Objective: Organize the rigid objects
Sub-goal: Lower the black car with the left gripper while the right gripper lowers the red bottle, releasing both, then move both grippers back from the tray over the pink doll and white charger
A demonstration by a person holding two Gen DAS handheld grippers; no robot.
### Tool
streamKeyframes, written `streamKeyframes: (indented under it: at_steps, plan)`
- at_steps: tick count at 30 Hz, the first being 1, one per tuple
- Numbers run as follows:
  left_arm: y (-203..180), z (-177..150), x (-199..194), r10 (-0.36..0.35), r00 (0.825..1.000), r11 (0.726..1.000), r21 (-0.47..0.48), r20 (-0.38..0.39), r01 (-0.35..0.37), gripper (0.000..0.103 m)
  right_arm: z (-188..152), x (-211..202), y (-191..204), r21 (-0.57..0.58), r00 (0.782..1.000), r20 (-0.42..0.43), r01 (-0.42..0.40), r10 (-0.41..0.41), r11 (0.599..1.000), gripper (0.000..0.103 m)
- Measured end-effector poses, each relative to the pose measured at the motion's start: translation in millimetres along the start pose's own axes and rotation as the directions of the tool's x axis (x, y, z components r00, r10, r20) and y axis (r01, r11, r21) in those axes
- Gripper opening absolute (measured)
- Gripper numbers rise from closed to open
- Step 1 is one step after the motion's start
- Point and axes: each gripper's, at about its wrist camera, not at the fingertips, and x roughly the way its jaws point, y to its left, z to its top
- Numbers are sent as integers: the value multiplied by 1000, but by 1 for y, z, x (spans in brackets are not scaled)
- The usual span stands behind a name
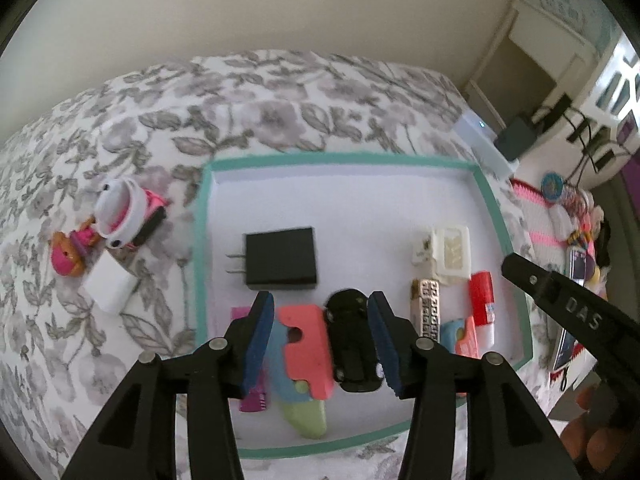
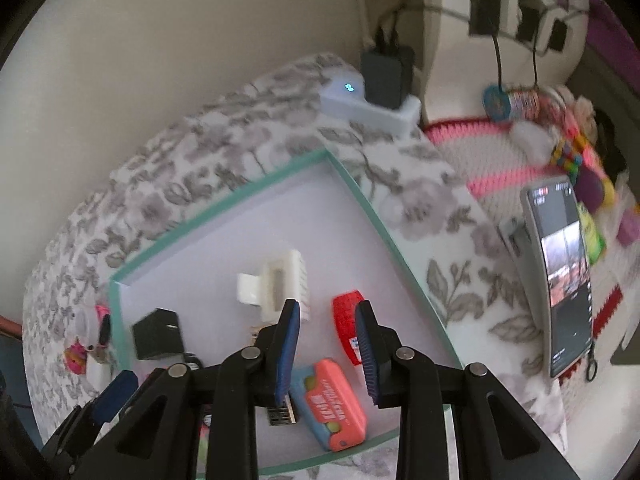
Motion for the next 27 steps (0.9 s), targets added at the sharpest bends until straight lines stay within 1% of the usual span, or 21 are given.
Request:
streamKeyframes:
  at_steps: [3, 5, 7, 9, 10, 12, 13, 14, 15, 17, 19, 20, 21, 23, 25, 27]
  plan:
    - [13, 4, -6, 18, 1000, 999, -32, 20, -17, 51, 1, -7, 8, -18, 1000, 13, -20, 20, 1000, 31]
    - [23, 5, -7, 31, 999, 998, -61, 24, -30, 60, 0, -7, 15, -30, 999, 10, -30, 31, 999, 31]
    - [36, 6, -6, 51, 998, 994, -101, 21, -49, 61, -3, -5, 21, -50, 1000, 0, -24, 24, 998, 32]
    - [49, 6, -4, 78, 997, 988, -135, 11, -76, 62, -7, 1, 34, -99, 999, -23, -29, 27, 995, 39]
    - [55, 6, -3, 93, 996, 985, -148, 7, -91, 62, -9, 3, 38, -112, 999, -28, -35, 32, 993, 42]
    - [68, 6, -1, 126, 992, 976, -178, 0, -124, 63, -14, 6, 48, -139, 998, -43, -51, 46, 989, 51]
    - [74, 5, -1, 140, 990, 971, -194, -1, -137, 65, -16, 7, 54, -154, 997, -48, -60, 53, 986, 52]
    - [79, 5, 0, 147, 989, 968, -205, -2, -144, 67, -18, 7, 59, -166, 997, -48, -65, 58, 984, 58]
    - [87, 4, -1, 161, 987, 961, -227, -2, -158, 67, -19, 7, 63, -177, 997, -47, -67, 60, 982, 64]
    - [98, 3, -1, 182, 983, 952, -249, -4, -177, 67, -22, 7, 73, -199, 997, -43, -69, 62, 977, 67]
    - [110, 1, -3, 205, 979, 942, -270, -4, -198, 67, -25, 7, 82, -219, 996, -44, -79, 71, 972, 73]
    - [114, 0, -4, 213, 977, 938, -278, -4, -205, 68, -27, 7, 85, -226, 996, -46, -84, 76, 971, 80]
    - [119, 0, -5, 219, 976, 935, -286, -3, -211, 69, -28, 8, 89, -233, 995, -49, -92, 82, 968, 83]
    - [129, -1, -6, 225, 974, 927, -307, 0, -215, 88, -31, 8, 97, -242, 994, -53, -104, 93, 965, 83]
    - [142, -1, -8, 227, 974, 918, -333, 2, -214, 88, -33, 8, 103, -250, 993, -53, -113, 103, 962, 84]
    - [152, -2, -10, 238, 971, 909, -354, 1, -223, 88, -35, 8, 110, -261, 993, -53, -117, 106, 958, 89]
